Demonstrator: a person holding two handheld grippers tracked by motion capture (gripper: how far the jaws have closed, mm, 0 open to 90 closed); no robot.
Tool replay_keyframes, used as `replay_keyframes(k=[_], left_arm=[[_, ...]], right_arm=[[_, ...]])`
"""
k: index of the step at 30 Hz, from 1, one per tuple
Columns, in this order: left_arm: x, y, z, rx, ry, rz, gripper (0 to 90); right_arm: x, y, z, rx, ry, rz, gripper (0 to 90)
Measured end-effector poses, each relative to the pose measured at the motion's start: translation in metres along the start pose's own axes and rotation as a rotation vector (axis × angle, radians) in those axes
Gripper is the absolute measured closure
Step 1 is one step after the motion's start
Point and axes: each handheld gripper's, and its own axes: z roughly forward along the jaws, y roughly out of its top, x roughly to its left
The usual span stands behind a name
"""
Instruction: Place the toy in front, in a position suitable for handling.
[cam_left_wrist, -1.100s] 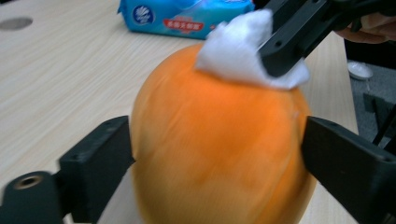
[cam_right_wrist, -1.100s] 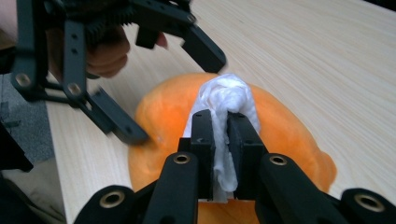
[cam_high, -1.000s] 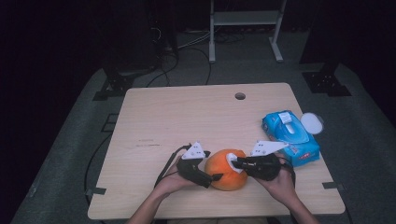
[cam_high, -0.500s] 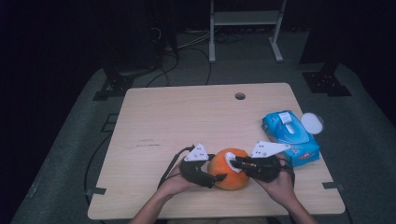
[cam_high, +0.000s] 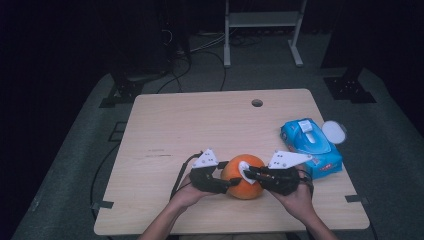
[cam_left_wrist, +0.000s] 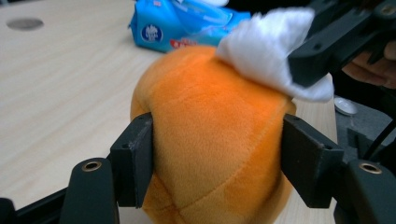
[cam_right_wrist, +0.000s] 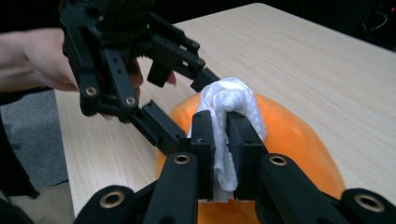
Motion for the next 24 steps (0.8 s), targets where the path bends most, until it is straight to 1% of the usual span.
replay_keyframes(k=[2,3,5,6,7,8,9,11,13,14,15,17,18,20,21,22,24], left_arm=[[0.0,-0.003,0.0,0.008,-0.006,-0.001,31.4],[0.0,-0.005,0.002,0.015,-0.014,-0.01,29.5],[0.002,-0.008,0.004,0.028,-0.027,-0.012,23.9],[0.003,-0.008,0.005,0.023,-0.02,-0.007,20.6],[0.004,-0.008,0.005,0.027,-0.011,-0.005,17.4],[0.006,-0.008,0.006,0.032,-0.008,-0.018,14.4],[0.007,-0.01,0.008,0.037,-0.009,-0.041,12.0],[0.01,-0.013,0.012,0.041,-0.025,-0.075,12.5],[0.01,-0.014,0.012,0.032,-0.031,-0.071,22.7],[0.006,-0.012,0.011,0.019,-0.028,-0.055,25.1],[0.004,-0.01,0.011,0.017,-0.03,-0.05,26.9],[-0.001,-0.005,0.01,0.01,-0.021,-0.031,27.4],[-0.004,-0.003,0.009,0.009,-0.017,-0.01,27.5],[-0.01,-0.001,0.008,0.016,-0.012,0.029,27.7],[-0.01,-0.001,0.008,0.016,-0.009,0.033,27.7],[-0.01,-0.002,0.008,0.019,-0.012,0.028,27.2],[-0.008,-0.004,0.009,0.021,-0.023,0.014,26.1]], right_arm=[[0.0,0.0,0.001,0.01,-0.01,-0.01,81.0],[-0.002,-0.002,0.001,0.021,-0.013,-0.002,81.0],[-0.008,-0.009,0.003,0.051,-0.029,0.002,81.0],[-0.011,-0.012,0.003,0.06,-0.027,0.012,81.0],[-0.015,-0.015,0.002,0.065,-0.021,0.034,81.0],[-0.016,-0.016,0.001,0.064,-0.023,0.041,81.0],[-0.018,-0.016,0.0,0.064,-0.029,0.046,81.0],[-0.021,-0.017,-0.002,0.063,-0.035,0.053,81.0],[-0.022,-0.017,-0.002,0.064,-0.04,0.055,81.0],[-0.022,-0.017,-0.002,0.061,-0.044,0.055,81.0],[-0.021,-0.016,-0.003,0.055,-0.044,0.057,81.0],[-0.016,-0.011,-0.004,0.032,-0.04,0.046,81.0],[-0.013,-0.008,-0.005,0.017,-0.031,0.033,81.0],[-0.006,-0.003,-0.006,0.0,0.001,0.006,81.0],[-0.003,0.0,-0.007,0.01,-0.007,-0.014,81.0],[-0.003,0.001,-0.007,0.018,-0.014,-0.021,81.0],[-0.007,-0.002,-0.008,0.03,-0.02,-0.013,81.1]])
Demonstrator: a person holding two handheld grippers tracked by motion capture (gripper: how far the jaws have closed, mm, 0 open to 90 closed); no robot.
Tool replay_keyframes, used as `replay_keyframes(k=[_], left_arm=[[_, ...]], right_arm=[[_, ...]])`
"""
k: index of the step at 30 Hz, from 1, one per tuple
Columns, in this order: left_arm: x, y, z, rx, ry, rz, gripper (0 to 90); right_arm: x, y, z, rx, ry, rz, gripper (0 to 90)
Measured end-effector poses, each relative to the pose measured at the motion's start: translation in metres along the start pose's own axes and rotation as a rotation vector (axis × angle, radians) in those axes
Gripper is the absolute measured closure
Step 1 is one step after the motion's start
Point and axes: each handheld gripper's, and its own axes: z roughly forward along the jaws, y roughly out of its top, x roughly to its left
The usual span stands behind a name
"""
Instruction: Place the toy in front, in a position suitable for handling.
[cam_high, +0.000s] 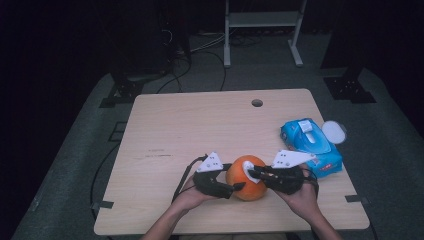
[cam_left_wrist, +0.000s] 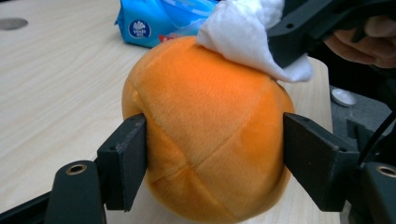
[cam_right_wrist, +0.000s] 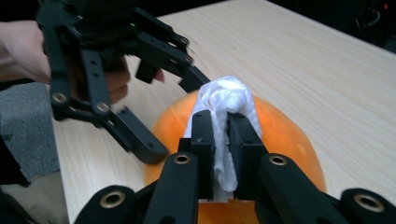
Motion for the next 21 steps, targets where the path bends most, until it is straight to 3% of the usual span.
replay_keyframes(k=[4,13,14,21], left_arm=[[0.0,-0.001,0.003,-0.002,0.001,0.005,27.6],[-0.013,0.002,0.007,0.028,0.024,0.08,27.9],[-0.012,0.001,0.007,0.029,0.025,0.077,28.3],[-0.009,-0.001,0.008,0.01,0.012,0.056,29.1]], right_arm=[[-0.008,-0.007,-0.002,0.001,0.0,0.042,81.0],[0.017,0.004,0.009,-0.013,0.063,-0.033,81.0],[0.018,0.004,0.009,-0.002,0.047,-0.049,81.0],[-0.004,-0.003,-0.006,-0.01,-0.021,0.006,81.0]])
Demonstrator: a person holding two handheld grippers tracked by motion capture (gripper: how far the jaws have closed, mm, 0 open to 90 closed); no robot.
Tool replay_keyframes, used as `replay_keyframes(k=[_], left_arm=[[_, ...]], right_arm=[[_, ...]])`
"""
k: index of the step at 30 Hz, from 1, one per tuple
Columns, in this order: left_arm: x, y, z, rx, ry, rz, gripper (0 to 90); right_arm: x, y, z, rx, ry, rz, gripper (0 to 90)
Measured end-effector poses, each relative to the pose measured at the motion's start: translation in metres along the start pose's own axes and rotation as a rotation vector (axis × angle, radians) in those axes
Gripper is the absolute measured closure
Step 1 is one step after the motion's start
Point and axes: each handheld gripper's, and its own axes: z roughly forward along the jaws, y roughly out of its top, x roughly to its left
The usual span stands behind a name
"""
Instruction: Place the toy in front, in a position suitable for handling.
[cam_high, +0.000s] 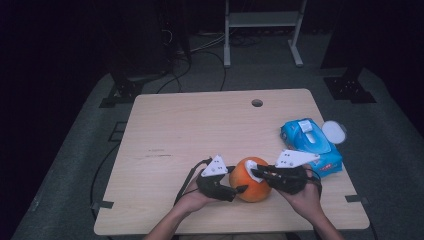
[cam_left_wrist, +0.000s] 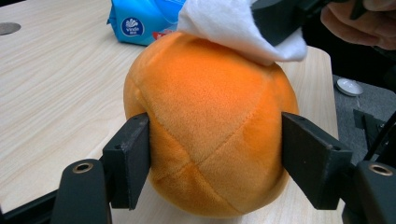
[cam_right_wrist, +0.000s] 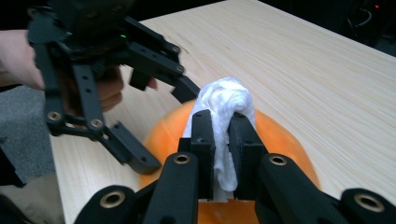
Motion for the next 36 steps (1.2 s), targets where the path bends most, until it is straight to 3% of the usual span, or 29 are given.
replay_keyframes(k=[4,9,15,17,24,27,30,36], left_arm=[[0.0,0.001,0.0,-0.005,-0.003,-0.01,29.7],[-0.002,0.003,0.0,-0.014,-0.006,-0.017,31.0],[-0.012,0.006,0.003,0.011,0.004,0.05,30.6],[-0.012,0.005,0.004,0.013,0.006,0.055,30.6],[-0.005,0.0,0.003,0.009,-0.001,0.031,29.9],[-0.005,0.0,0.004,0.008,-0.03,0.026,25.8],[-0.002,0.0,0.004,0.0,-0.045,-0.028,23.2],[-0.003,-0.002,0.003,0.016,-0.022,0.005,29.1]], right_arm=[[-0.004,-0.002,-0.001,0.008,0.003,0.01,80.9],[0.001,0.001,-0.001,0.003,0.005,-0.001,81.0],[0.028,0.01,0.014,0.021,0.068,-0.073,81.0],[0.031,0.011,0.016,0.035,0.047,-0.108,81.0],[0.006,0.006,-0.003,0.03,-0.033,-0.049,81.0],[-0.005,-0.001,-0.007,0.025,-0.02,0.01,81.0],[-0.001,0.001,-0.005,0.022,-0.006,-0.007,81.0],[0.02,0.007,0.009,0.047,0.021,-0.08,80.9]])
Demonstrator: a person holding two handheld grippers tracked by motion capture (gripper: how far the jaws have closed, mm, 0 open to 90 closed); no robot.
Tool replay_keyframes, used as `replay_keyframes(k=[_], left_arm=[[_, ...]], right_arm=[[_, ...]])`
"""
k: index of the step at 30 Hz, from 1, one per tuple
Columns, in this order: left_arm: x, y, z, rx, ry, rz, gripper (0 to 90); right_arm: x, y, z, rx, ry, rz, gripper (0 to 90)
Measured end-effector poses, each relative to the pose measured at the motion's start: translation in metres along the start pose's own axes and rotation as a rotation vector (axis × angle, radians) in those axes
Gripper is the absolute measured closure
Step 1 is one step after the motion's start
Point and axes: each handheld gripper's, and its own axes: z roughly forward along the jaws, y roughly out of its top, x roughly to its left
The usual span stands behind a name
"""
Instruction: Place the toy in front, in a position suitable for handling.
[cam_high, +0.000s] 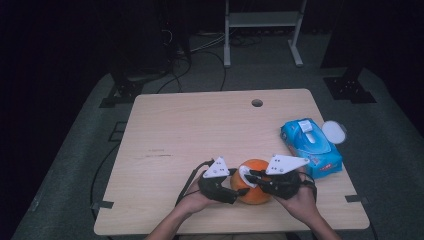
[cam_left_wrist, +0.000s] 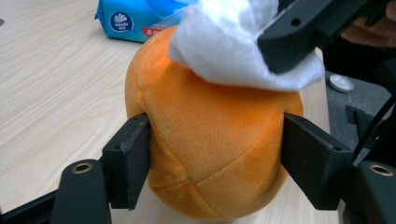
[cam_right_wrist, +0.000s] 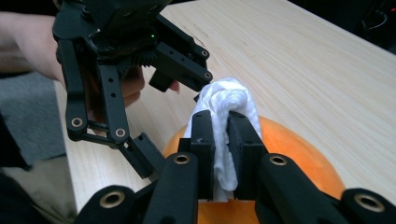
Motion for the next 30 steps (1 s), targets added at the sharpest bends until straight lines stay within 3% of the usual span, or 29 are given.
replay_keyframes(k=[3,9,11,15,17,21,24,28,30], left_arm=[[0.001,-0.001,0.0,0.0,0.002,0.0,29.8],[0.006,-0.003,-0.001,0.002,-0.012,-0.021,27.6],[0.01,-0.002,-0.001,-0.002,-0.029,-0.057,21.7],[0.021,-0.007,0.002,-0.004,-0.081,-0.184,11.5],[0.023,-0.01,0.003,-0.002,-0.104,-0.192,13.7],[0.02,-0.008,0.0,-0.025,-0.09,-0.14,29.8],[0.019,-0.006,-0.002,-0.038,-0.069,-0.095,34.2],[0.013,0.0,-0.008,-0.047,0.022,0.053,36.3],[0.009,0.0,-0.009,-0.026,0.069,0.143,36.0]], right_arm=[[-0.007,-0.001,-0.005,-0.006,-0.018,0.008,80.9],[-0.035,-0.021,-0.017,0.01,-0.082,0.094,80.9],[-0.038,-0.025,-0.018,0.014,-0.068,0.112,81.0],[-0.032,-0.024,-0.014,0.023,-0.023,0.085,80.9],[-0.027,-0.022,-0.01,0.029,-0.017,0.07,80.9],[-0.023,-0.019,-0.006,0.025,-0.026,0.06,80.9],[-0.023,-0.016,-0.008,0.009,-0.018,0.068,80.8],[-0.023,-0.014,-0.01,-0.015,-0.012,0.073,80.8],[-0.024,-0.014,-0.009,-0.016,-0.005,0.071,80.8]])
